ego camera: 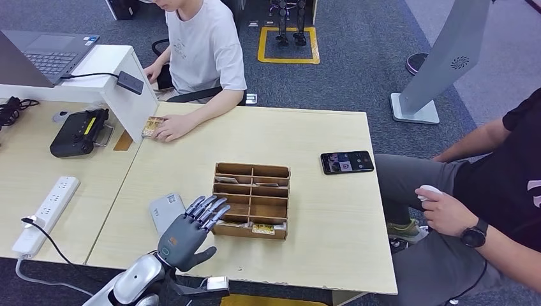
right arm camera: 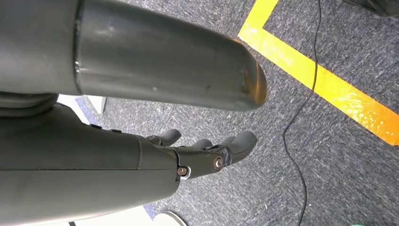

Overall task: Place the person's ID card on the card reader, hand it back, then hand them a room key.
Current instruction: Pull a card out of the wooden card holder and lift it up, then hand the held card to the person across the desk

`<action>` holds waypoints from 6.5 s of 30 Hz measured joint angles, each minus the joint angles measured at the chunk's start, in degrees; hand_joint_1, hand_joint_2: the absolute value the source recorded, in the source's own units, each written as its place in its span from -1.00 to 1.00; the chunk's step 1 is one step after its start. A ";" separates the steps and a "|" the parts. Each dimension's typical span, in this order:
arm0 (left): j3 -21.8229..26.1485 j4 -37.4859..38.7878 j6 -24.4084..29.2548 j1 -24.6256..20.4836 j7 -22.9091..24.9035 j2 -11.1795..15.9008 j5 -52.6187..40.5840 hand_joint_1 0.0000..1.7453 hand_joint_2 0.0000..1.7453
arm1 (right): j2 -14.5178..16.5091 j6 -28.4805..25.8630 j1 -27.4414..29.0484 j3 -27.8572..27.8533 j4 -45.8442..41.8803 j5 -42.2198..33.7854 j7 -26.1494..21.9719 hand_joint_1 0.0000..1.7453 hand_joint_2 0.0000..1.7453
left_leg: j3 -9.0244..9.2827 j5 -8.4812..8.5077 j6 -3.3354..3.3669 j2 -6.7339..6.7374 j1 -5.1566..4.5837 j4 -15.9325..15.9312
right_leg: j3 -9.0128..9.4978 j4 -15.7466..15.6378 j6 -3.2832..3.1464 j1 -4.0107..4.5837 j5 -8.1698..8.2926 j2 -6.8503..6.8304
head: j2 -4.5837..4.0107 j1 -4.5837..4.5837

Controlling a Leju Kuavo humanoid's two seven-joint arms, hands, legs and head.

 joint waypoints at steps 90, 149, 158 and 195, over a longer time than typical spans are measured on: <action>2.03 4.93 -3.22 -1.93 -3.67 -5.64 12.25 -1.00 1.00 | 0.00 1.13 -0.23 5.79 -2.13 -4.85 1.96 -1.00 -1.00 | 0.00 0.00 0.00 -0.01 0.01 -0.01 | 0.00 0.01 0.00 0.01 0.00 0.00 | 0.02 0.00; 2.13 5.59 -6.93 -1.84 -6.67 -6.51 14.41 1.00 1.00 | -0.42 0.26 0.10 9.69 -2.35 -7.42 2.05 -1.00 -1.00 | 0.01 0.00 0.00 0.00 0.01 -0.01 | 0.01 0.01 0.00 0.01 0.00 0.00 | 0.02 -0.01; 2.13 5.59 -7.37 -1.94 -6.98 -6.87 14.76 1.00 1.00 | -0.44 0.34 0.05 10.01 -2.66 -7.56 2.15 -1.00 -1.00 | 0.01 0.00 0.00 0.00 0.01 -0.01 | 0.01 0.01 0.00 0.01 0.00 0.00 | 0.02 0.00; 10.16 -21.50 -7.62 -13.58 -3.46 -0.34 16.79 0.94 1.00 | -0.72 -3.26 1.38 9.94 -0.19 -15.12 -3.23 -1.00 -1.00 | -0.04 0.04 0.03 -0.03 0.01 0.04 | -0.12 0.02 0.04 0.00 0.07 -0.03 | 0.01 0.01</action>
